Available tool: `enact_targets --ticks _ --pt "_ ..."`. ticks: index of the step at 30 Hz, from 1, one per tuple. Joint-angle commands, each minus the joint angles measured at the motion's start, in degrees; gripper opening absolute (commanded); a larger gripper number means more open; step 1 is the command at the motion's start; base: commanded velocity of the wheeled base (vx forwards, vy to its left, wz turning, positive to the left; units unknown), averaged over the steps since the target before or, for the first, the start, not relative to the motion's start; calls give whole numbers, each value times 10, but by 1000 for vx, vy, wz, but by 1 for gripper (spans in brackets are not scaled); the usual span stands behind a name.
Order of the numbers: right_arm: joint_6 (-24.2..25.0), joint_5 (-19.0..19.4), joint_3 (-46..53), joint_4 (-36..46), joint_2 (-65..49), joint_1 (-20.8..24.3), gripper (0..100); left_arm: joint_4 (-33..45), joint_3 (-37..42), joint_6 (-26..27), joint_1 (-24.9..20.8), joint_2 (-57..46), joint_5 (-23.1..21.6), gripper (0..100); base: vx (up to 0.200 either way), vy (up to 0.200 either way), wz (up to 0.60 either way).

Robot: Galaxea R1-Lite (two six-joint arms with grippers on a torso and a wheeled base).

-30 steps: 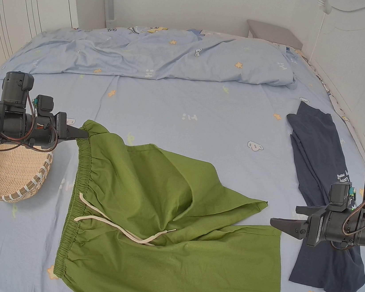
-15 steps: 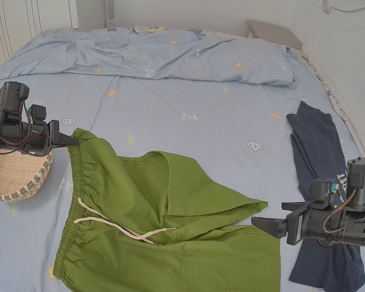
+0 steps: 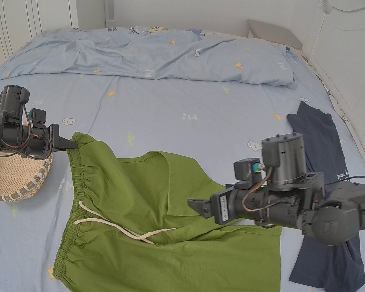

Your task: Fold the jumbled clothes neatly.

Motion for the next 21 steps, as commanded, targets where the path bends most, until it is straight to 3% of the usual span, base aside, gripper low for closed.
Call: enact_targets --ticks 1,12,16,21 --pt "1 -35 -56 4 98 35 100 0 3 0 1 1 0 0 0 0 0" --pt "25 -65 -99 1 140 56 100 0 3 0 1 1 0 0 0 0 0" --pt "44 -107 -124 0 165 60 100 0 3 0 1 1 0 0 0 0 0" --pt "46 -125 -142 0 179 63 100 0 3 0 0 1 0 0 0 0 0"
